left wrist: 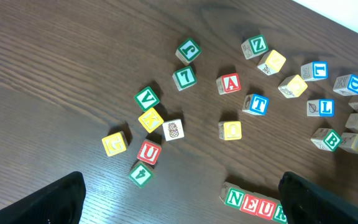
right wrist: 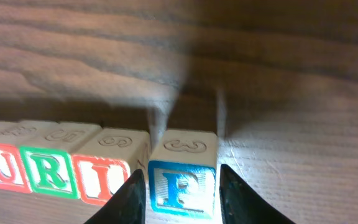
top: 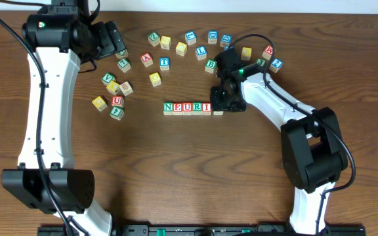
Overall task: Spell out NEURIPS
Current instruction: 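Push the P block leftward against the I with the right gripper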
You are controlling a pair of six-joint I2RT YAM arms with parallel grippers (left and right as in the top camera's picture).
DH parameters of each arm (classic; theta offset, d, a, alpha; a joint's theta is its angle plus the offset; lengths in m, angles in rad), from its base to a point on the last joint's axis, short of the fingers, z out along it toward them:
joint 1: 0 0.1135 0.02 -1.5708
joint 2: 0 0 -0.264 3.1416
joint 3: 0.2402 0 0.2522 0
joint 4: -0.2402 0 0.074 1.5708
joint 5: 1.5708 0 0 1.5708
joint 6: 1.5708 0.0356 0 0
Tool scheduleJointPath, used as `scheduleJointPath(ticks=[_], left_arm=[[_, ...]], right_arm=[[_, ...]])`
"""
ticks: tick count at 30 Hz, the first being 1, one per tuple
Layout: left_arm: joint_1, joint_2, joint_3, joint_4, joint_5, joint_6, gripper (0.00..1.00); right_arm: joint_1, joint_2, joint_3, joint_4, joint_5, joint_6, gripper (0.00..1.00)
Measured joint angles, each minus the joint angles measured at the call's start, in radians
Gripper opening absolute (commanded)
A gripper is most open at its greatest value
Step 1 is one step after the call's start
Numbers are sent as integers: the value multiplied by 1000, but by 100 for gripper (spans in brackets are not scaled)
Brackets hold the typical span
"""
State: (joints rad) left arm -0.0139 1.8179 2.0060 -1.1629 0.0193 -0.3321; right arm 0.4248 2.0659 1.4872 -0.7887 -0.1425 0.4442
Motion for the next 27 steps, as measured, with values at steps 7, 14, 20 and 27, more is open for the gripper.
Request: scheduleJointPath(ticks=[7,14,20,27], left_arm=[[0,0,0,0,0,0,98],[0,0,0,0,0,0,98],[0,0,0,0,0,0,98],[0,0,0,0,0,0,98]], right_arm=[[-5,0,56,-103,0,-10,30],[-10,0,139,-177,-2,-43,34],[-34,0,148,-200,9,-60,38],[-76,0,148,-209,85,-66,36]])
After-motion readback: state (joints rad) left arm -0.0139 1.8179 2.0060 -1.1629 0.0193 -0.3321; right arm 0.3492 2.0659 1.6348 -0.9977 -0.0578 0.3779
